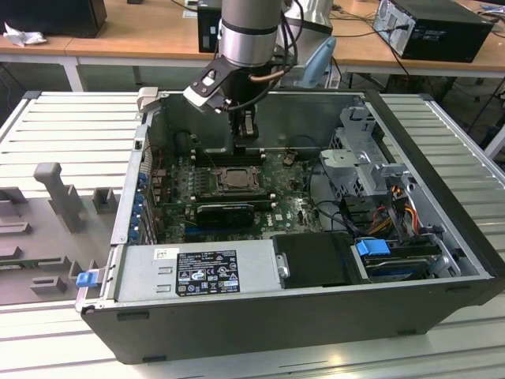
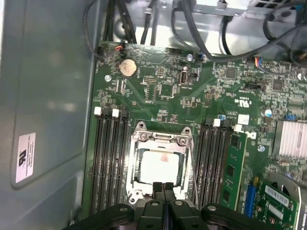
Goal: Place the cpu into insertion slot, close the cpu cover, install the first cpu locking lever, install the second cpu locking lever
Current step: 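Install the first cpu locking lever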
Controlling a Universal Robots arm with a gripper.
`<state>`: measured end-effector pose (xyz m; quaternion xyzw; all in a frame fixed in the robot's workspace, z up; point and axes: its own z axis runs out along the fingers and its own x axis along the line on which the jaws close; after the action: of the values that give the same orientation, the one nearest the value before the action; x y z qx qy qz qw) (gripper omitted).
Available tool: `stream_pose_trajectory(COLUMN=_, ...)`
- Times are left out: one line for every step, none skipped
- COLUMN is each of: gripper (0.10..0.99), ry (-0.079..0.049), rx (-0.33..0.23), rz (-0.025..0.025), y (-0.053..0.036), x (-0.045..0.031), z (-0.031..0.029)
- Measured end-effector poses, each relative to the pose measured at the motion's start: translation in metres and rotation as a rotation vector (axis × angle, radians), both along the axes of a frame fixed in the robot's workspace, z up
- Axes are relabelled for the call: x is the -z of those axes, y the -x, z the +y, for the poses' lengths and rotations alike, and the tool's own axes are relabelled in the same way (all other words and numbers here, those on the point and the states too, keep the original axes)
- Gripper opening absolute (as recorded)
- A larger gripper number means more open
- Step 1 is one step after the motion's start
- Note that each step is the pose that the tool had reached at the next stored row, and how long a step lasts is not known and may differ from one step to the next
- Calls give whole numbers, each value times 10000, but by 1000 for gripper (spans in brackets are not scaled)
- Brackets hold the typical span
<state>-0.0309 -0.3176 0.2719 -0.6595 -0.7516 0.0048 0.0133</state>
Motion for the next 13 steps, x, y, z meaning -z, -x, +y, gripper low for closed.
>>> stream_pose_trajectory(gripper=106, ry=0, rx=-278, rz=0, y=0, x=0, z=0)
stream_pose_trajectory(gripper=106, ry=0, rx=-445, rz=0, y=0, x=1, z=0)
stream_pose_trajectory(gripper=106, ry=1, rx=-713, rz=0, y=0, x=1, z=0)
stream_pose_trajectory(gripper=106, ry=3, rx=-915, rz=0, y=0, x=1, z=0)
stream_pose_trajectory(gripper=106, ry=5, rx=-1169, rz=0, y=0, x=1, z=0)
stream_pose_trajectory(gripper=106, ry=12, rx=-1400, rz=0, y=0, x=1, z=0)
stream_pose_trajectory(gripper=106, ry=18, rx=-1556, rz=1, y=0, x=1, z=0)
stream_pose_trajectory(gripper=106, ry=23, rx=-1647, rz=0, y=0, x=1, z=0)
stream_pose_trajectory(gripper=106, ry=32, rx=-1793, rz=1, y=0, x=1, z=0)
stream_pose_trajectory(gripper=106, ry=38, rx=-1906, rz=2, y=0, x=1, z=0)
stream_pose_trajectory(gripper=106, ry=47, rx=-2073, rz=2, y=0, x=1, z=0)
stream_pose_trajectory(gripper=106, ry=53, rx=-2178, rz=3, y=0, x=1, z=0)
stream_pose_trajectory(gripper=106, ry=61, rx=-2283, rz=3, y=0, x=1, z=0)
